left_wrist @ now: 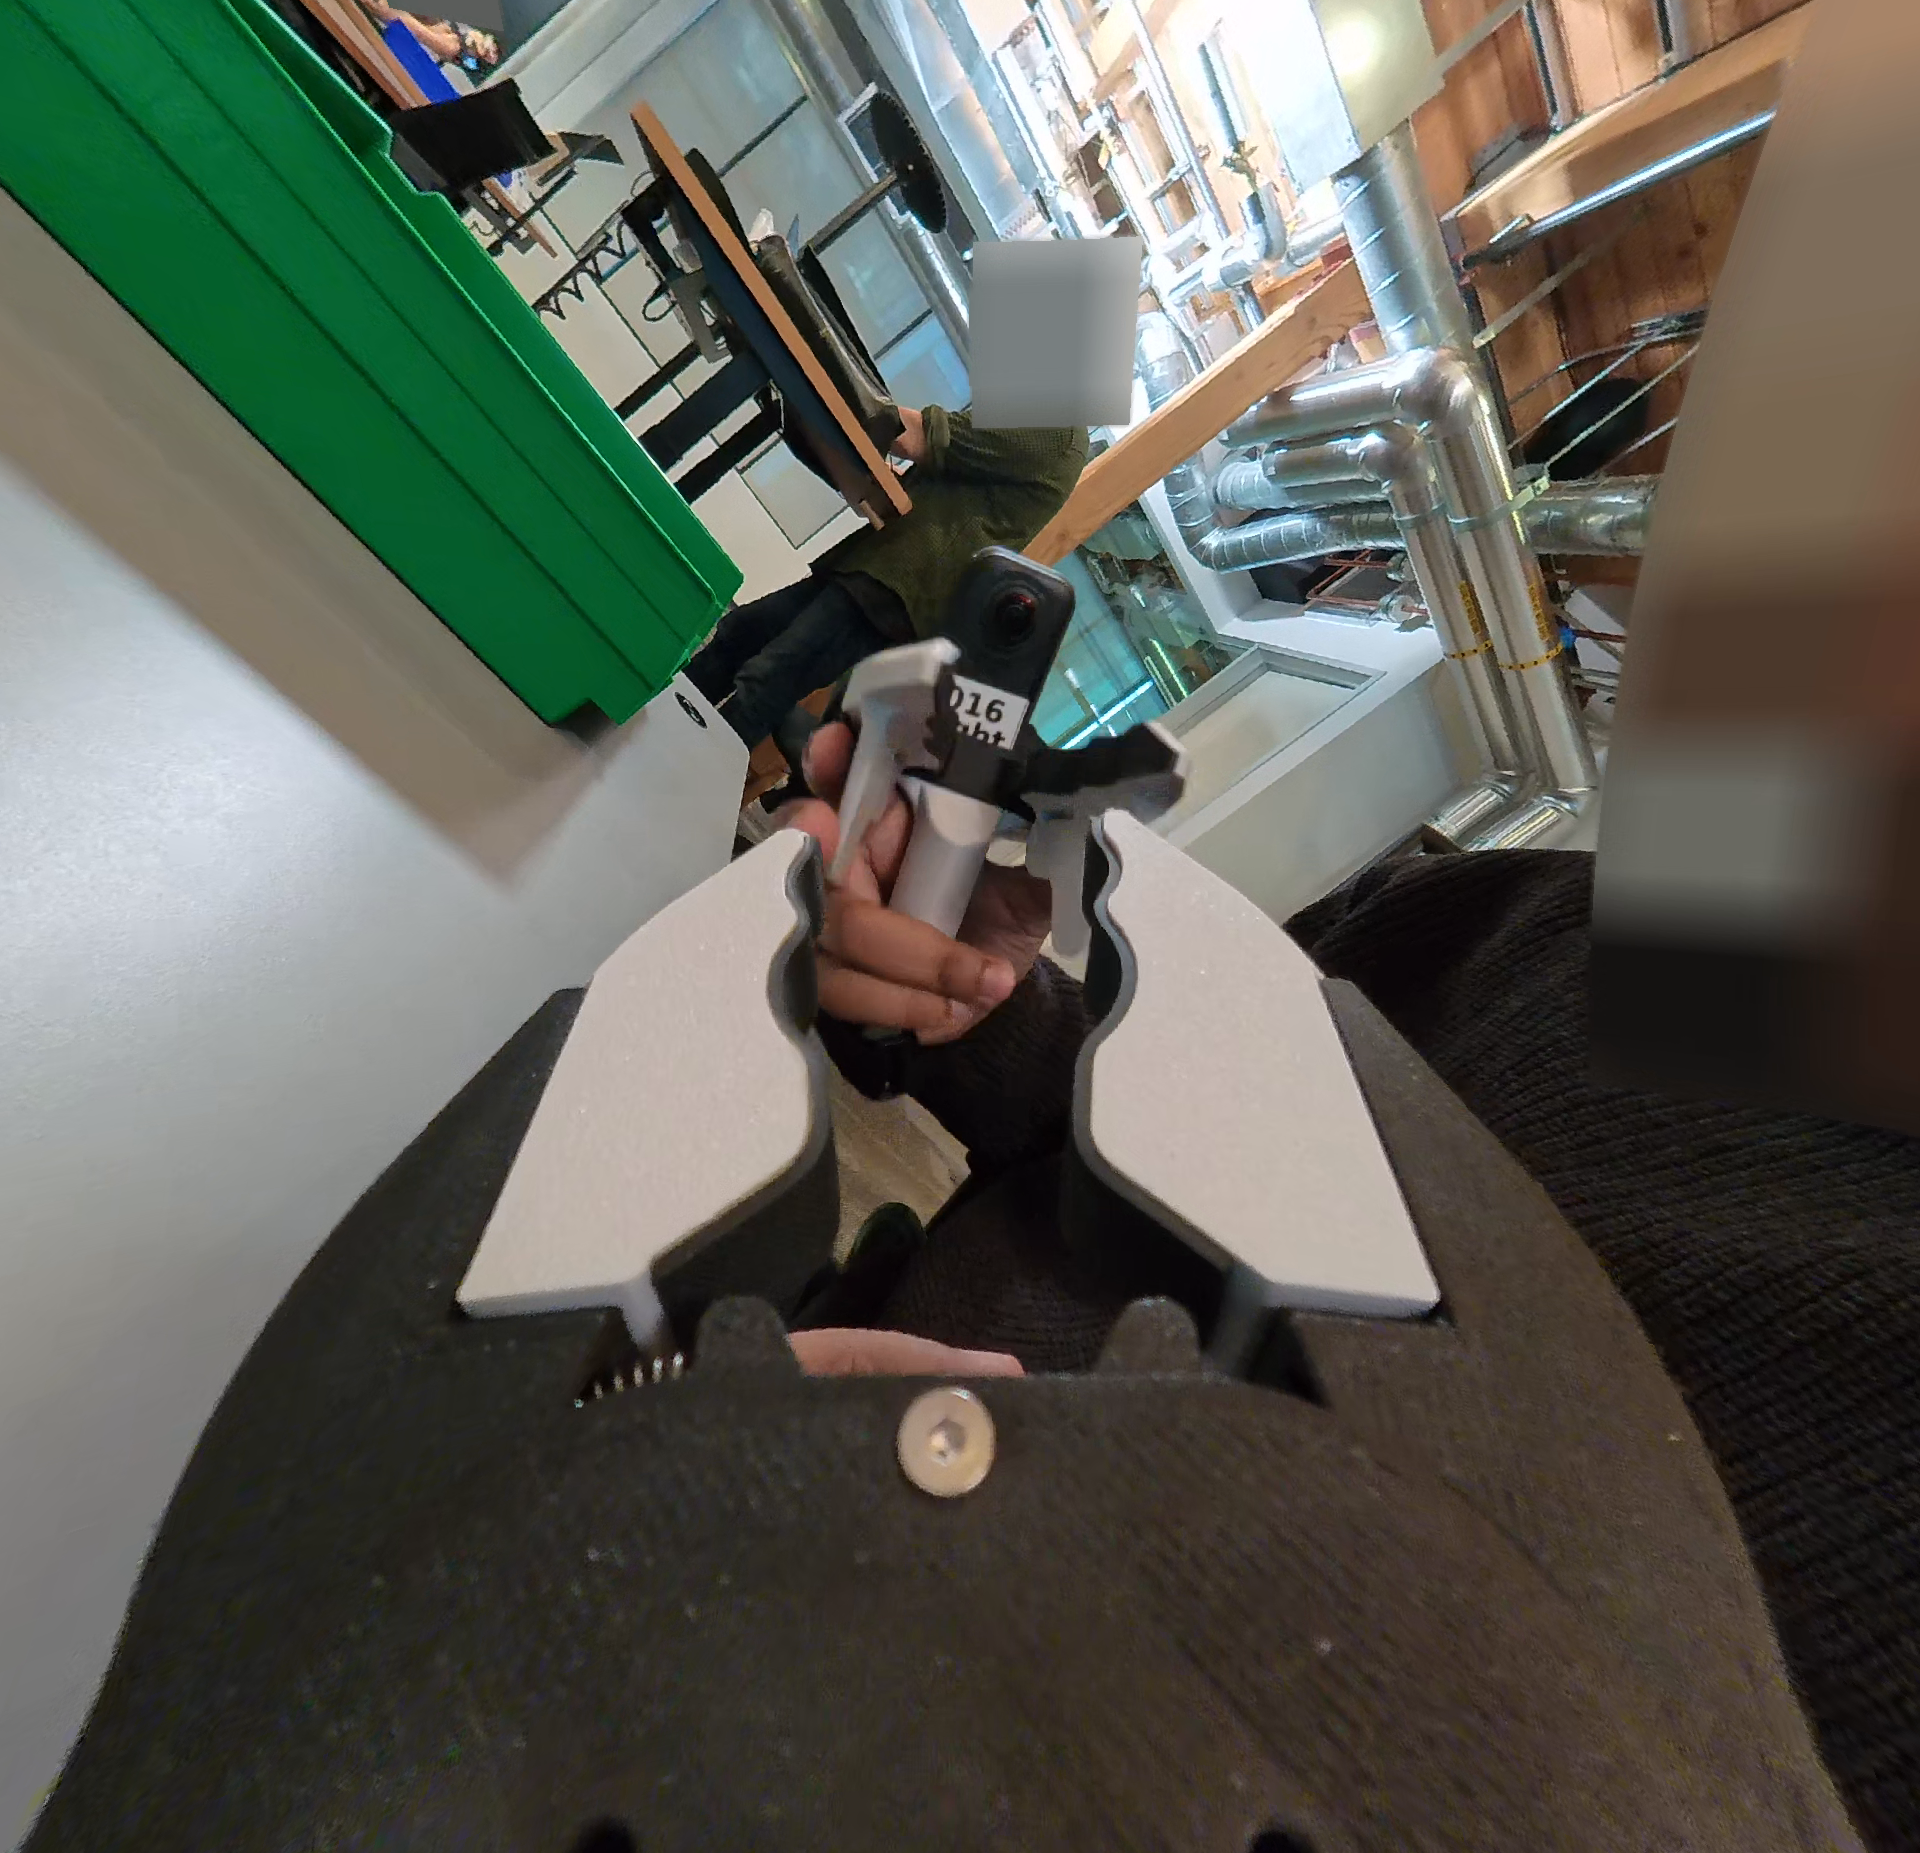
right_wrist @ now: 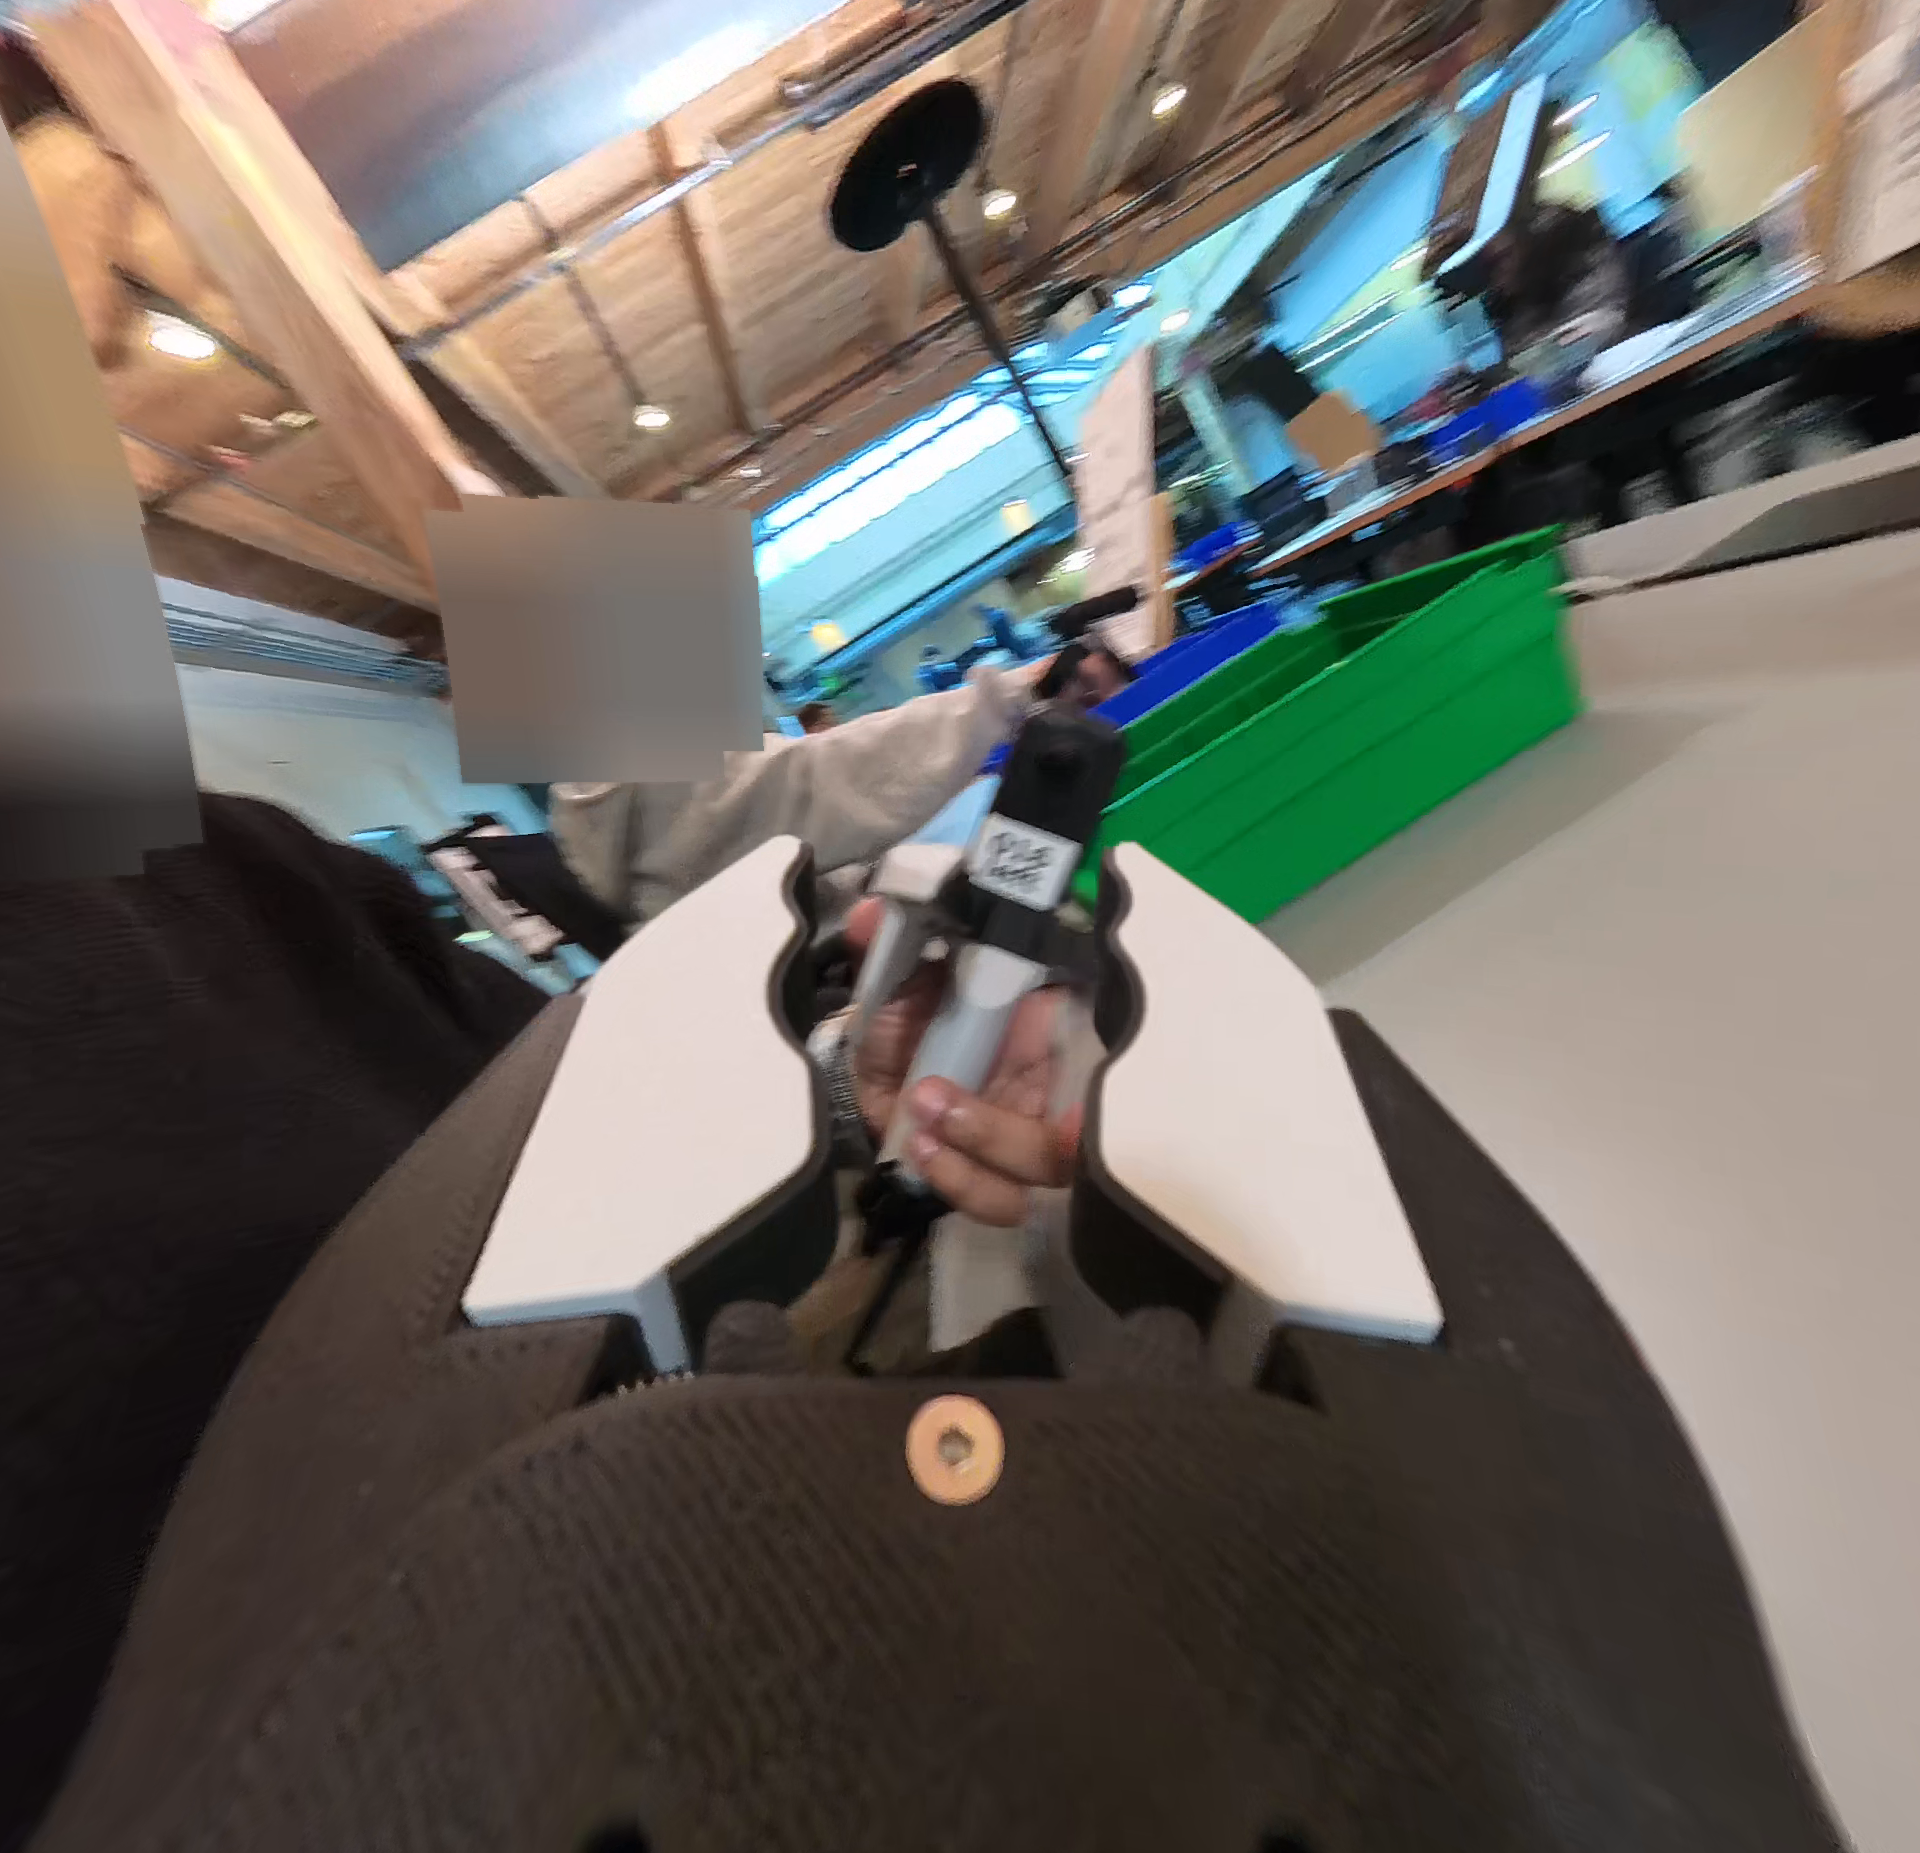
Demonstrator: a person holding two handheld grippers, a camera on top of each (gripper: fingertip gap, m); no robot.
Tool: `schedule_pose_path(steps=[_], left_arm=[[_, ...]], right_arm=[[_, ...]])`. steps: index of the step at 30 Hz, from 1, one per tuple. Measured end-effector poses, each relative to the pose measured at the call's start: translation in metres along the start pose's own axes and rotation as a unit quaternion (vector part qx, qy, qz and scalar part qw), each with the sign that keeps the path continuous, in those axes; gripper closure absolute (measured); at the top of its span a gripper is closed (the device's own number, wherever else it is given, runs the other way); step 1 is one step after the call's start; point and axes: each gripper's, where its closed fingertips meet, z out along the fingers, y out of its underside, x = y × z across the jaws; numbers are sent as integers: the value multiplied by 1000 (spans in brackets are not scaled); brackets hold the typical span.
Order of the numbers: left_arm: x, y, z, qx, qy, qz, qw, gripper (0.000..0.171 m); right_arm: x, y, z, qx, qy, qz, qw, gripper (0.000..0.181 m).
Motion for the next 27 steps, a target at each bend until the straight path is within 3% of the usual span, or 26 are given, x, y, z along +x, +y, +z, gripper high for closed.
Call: schedule_pose_path(steps=[3,6,10,13,16,18,21,25,27], left_arm=[[-2,0,0,-1,-8,7,1000,123],[-3,2,1,-4,-13,11,1000,122],[-3,5,3,-7,-17,15,1000,122],[-3,7,5,-12,-15,12,1000,122],[-4,8,6,-14,-14,10,1000,122],[-4,9,7,-16,-16,10,1000,122],[-6,11,7,-20,-19,12,1000,122],[-8,13,8,-25,-22,14,999,122],[-9,13,8,-27,-23,14,999,122]], right_arm=[[26,-32,-16,29,62,-7,998,115],[52,-82,-62,45,154,-46,986,105],[90,-165,-161,61,326,-101,938,97],[128,-202,-244,-33,472,-149,868,93],[170,-204,-320,-198,573,-147,782,97],[192,-189,-356,-295,596,-100,740,96],[213,-164,-381,-374,595,-19,711,94],[233,-149,-380,-415,581,40,698,95],[241,-140,-388,-459,581,57,670,96]])
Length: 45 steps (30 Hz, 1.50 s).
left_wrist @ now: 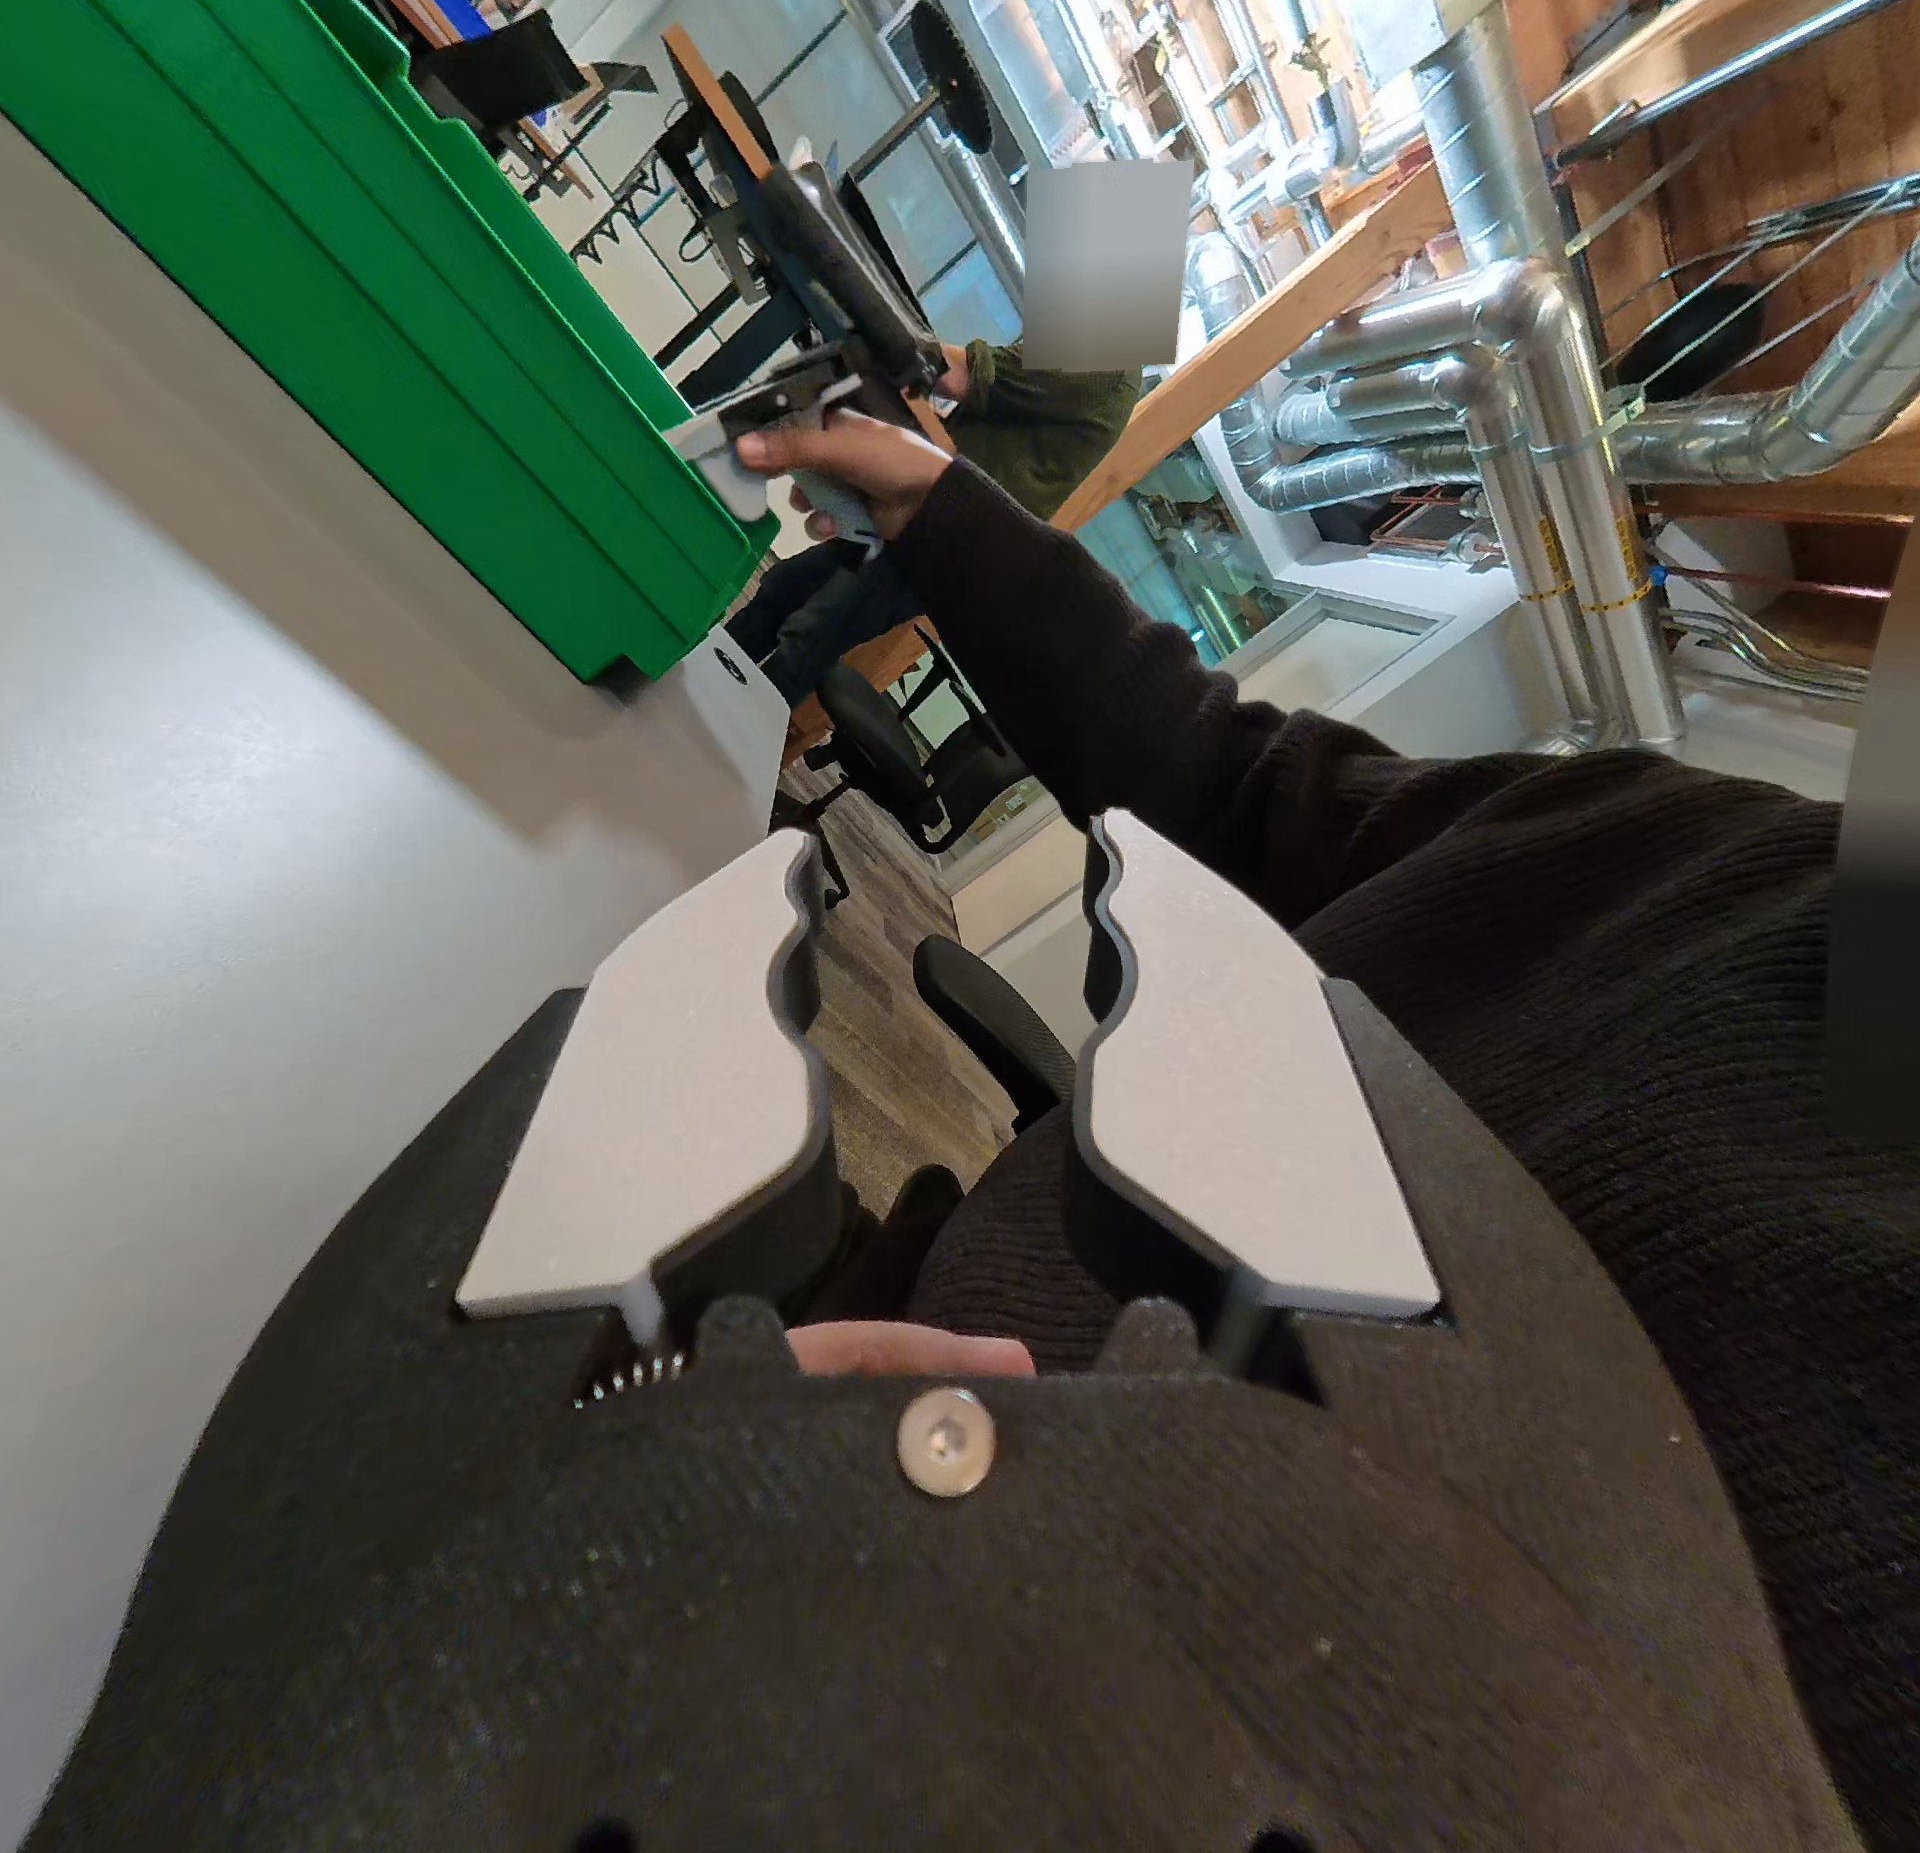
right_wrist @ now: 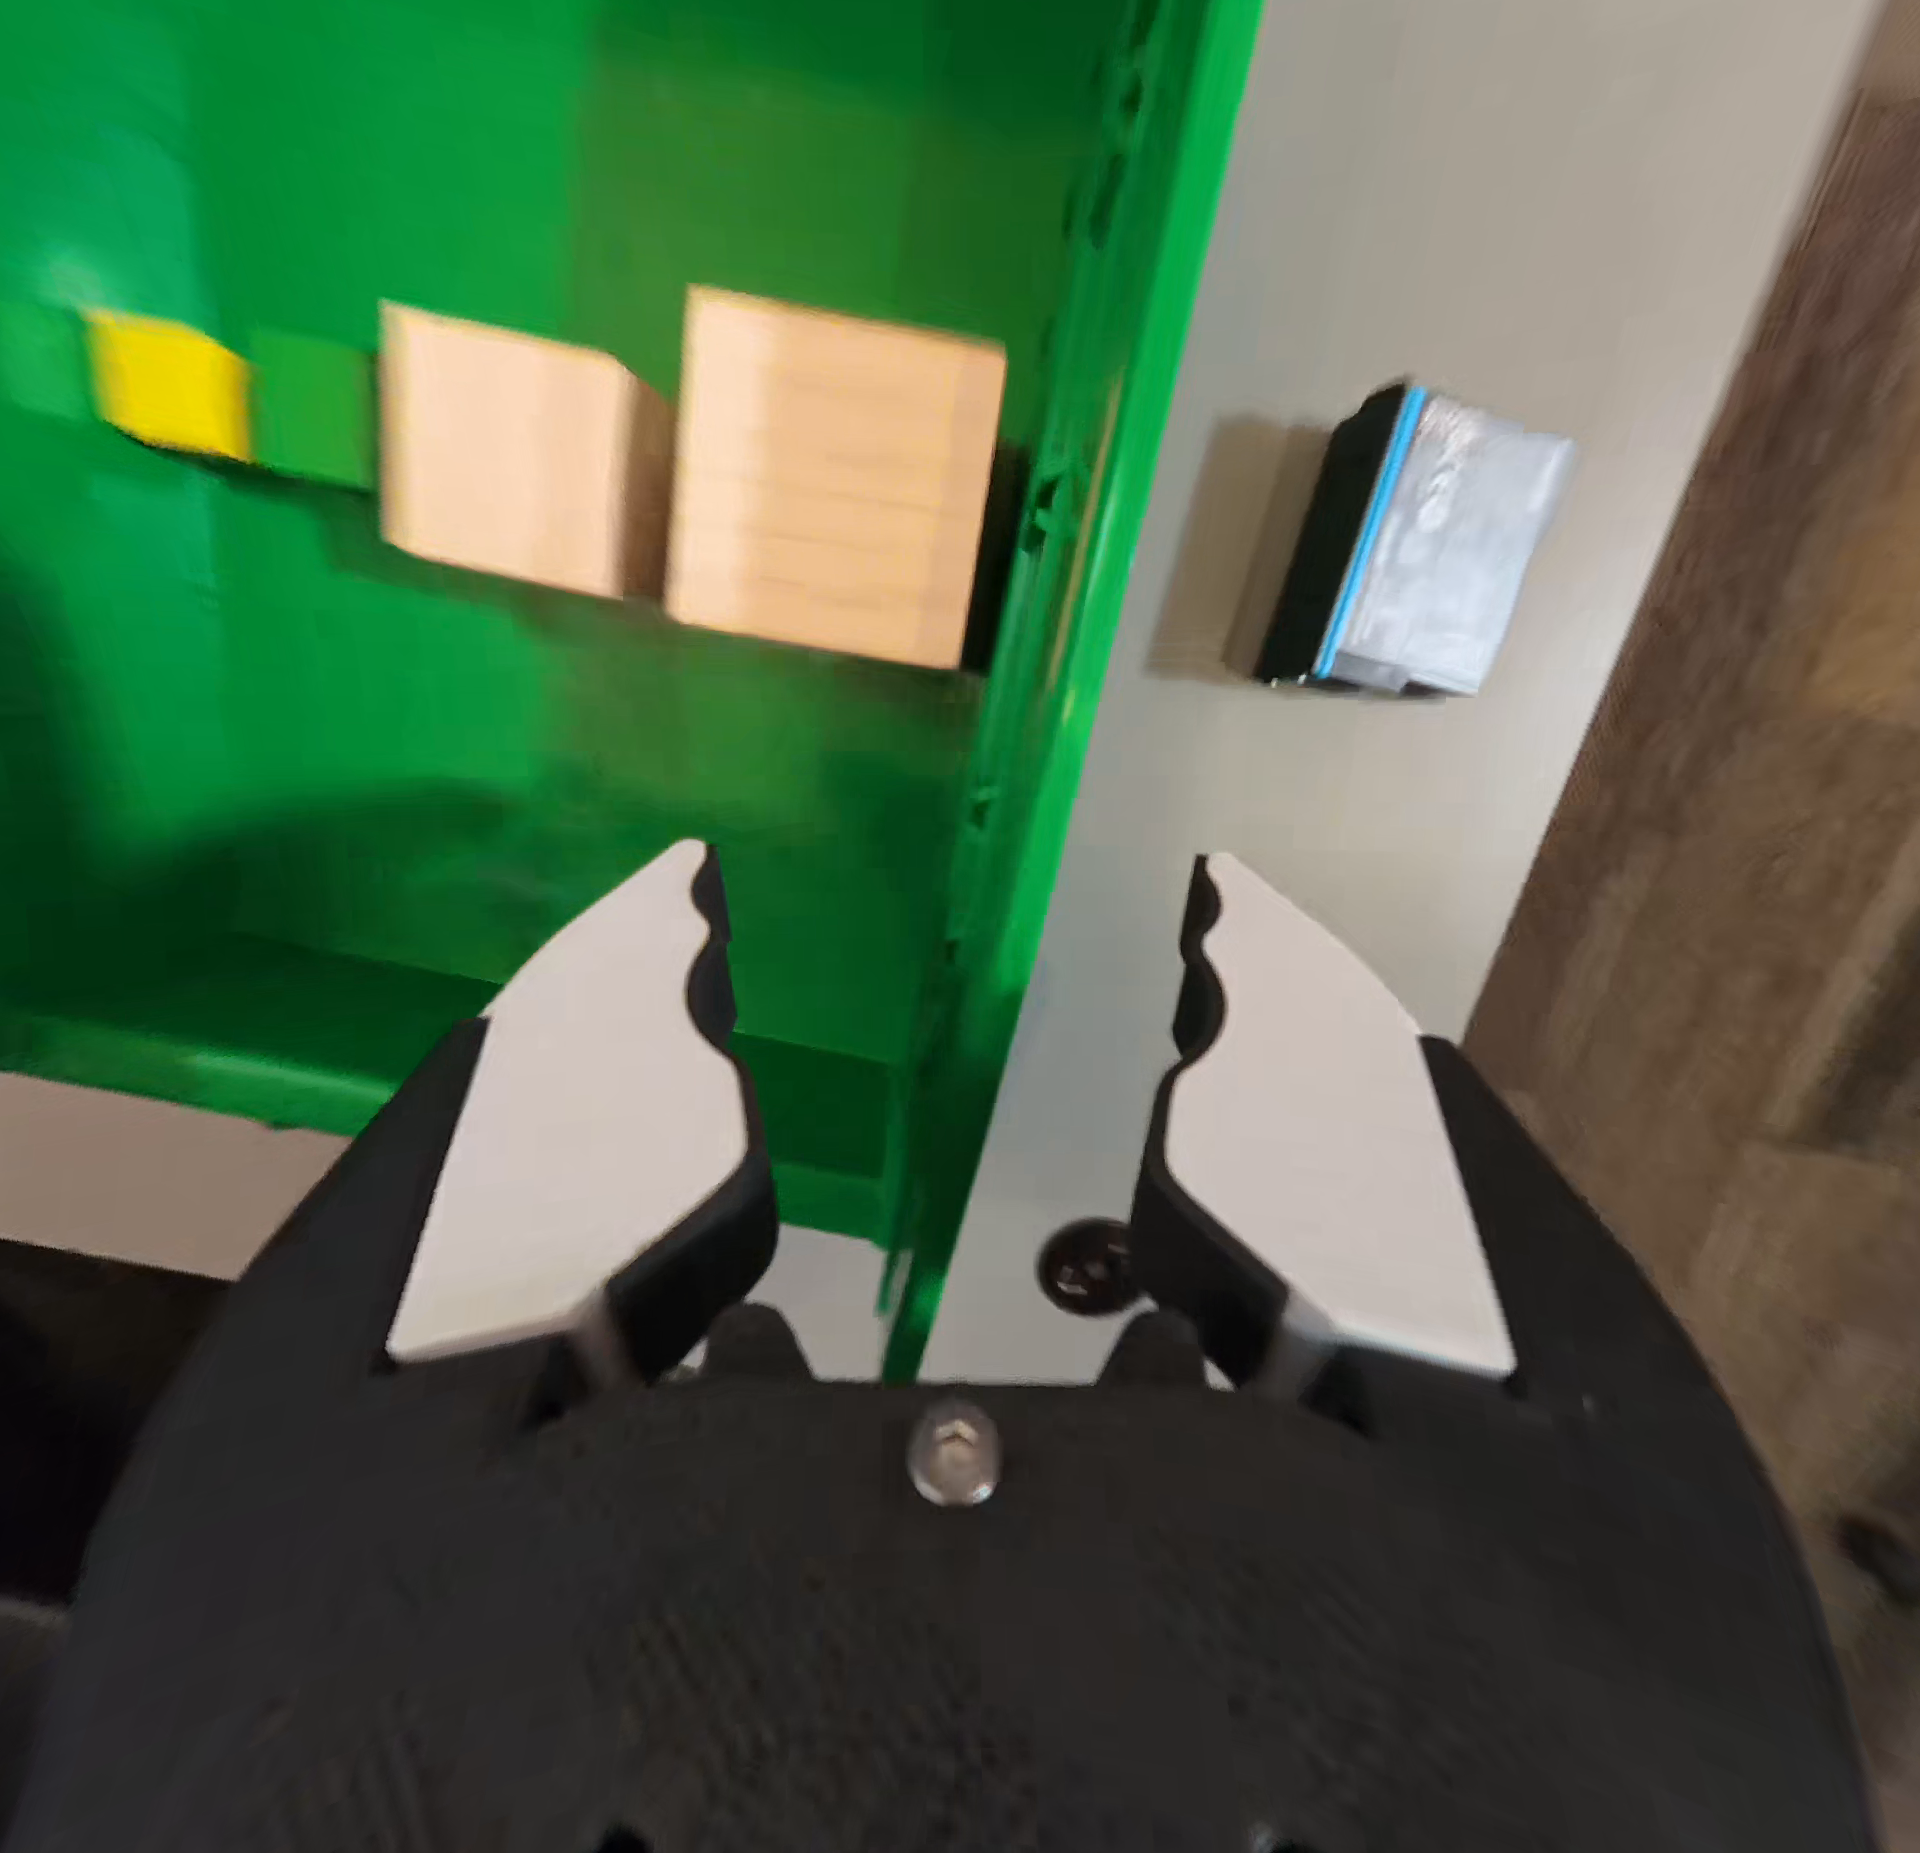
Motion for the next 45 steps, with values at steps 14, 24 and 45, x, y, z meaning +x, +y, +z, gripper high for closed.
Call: schedule_pose_path(steps=[14,24,45], left_arm=[[2,-5,-3,12,18,-30,999,122],[6,9,5,-25,4,18,1000,122],[43,-162,-144,175,-259,163,936,104]], right_arm=[[-3,21,32,-105,-52,-20,993,135],[-24,25,30,-120,-101,-56,986,166],[-174,0,11,-136,-159,-87,974,167]])
